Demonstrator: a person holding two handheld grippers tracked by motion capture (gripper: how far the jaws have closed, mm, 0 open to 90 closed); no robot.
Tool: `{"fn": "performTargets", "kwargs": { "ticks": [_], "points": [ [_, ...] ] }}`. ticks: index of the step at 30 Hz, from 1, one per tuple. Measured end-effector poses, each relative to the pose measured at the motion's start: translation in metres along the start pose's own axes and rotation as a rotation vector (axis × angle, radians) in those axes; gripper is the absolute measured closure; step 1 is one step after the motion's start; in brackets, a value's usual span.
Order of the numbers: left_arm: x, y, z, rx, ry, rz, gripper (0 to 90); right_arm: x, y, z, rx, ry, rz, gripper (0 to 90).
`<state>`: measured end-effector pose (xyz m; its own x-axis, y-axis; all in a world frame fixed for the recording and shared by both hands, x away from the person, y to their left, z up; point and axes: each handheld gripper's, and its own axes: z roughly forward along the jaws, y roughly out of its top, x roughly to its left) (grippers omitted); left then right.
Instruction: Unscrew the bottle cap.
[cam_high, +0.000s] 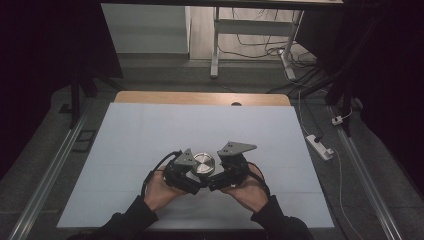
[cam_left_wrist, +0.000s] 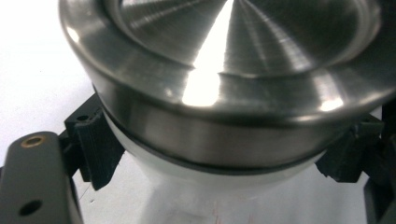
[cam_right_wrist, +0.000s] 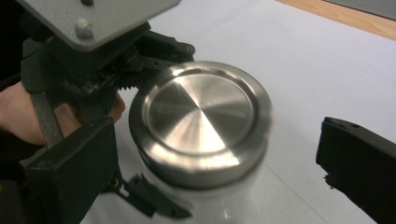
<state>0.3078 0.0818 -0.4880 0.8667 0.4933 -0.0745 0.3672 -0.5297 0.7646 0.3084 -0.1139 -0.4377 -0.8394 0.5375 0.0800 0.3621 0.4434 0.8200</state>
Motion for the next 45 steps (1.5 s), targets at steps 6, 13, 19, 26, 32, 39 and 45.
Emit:
{"fn": "performTargets", "kwargs": {
  "ticks": [6, 13, 19, 26, 32, 39, 45],
  "points": [
    [0.000, 0.001, -0.001, -0.002, 0.000, -0.001, 15.9, 0.007, 0.005, 0.012, 0.004, -0.027, -0.044, 9.3],
    [0.000, 0.001, -0.002, -0.002, -0.016, 0.012, 15.8, 0.007, 0.005, 0.013, -0.008, -0.007, -0.034, 17.5],
    [0.003, 0.001, -0.005, -0.006, -0.069, 0.042, 15.8, 0.001, 0.006, 0.010, 0.001, 0.077, -0.066, 17.6],
    [0.001, 0.000, -0.004, -0.002, -0.141, 0.091, 15.8, -0.017, 0.007, 0.008, 0.019, 0.276, -0.184, 17.5],
    [-0.001, 0.001, -0.003, -0.012, -0.157, 0.102, 15.8, -0.028, 0.006, 0.006, 0.021, 0.384, -0.240, 17.3],
    [0.003, 0.000, -0.007, -0.012, -0.083, 0.058, 15.8, -0.017, 0.011, 0.000, 0.004, 0.243, -0.136, 0.8],
    [0.004, 0.000, -0.008, -0.014, -0.019, 0.014, 15.8, 0.001, 0.013, 0.005, 0.020, 0.069, -0.109, 2.7]
  ]
}}
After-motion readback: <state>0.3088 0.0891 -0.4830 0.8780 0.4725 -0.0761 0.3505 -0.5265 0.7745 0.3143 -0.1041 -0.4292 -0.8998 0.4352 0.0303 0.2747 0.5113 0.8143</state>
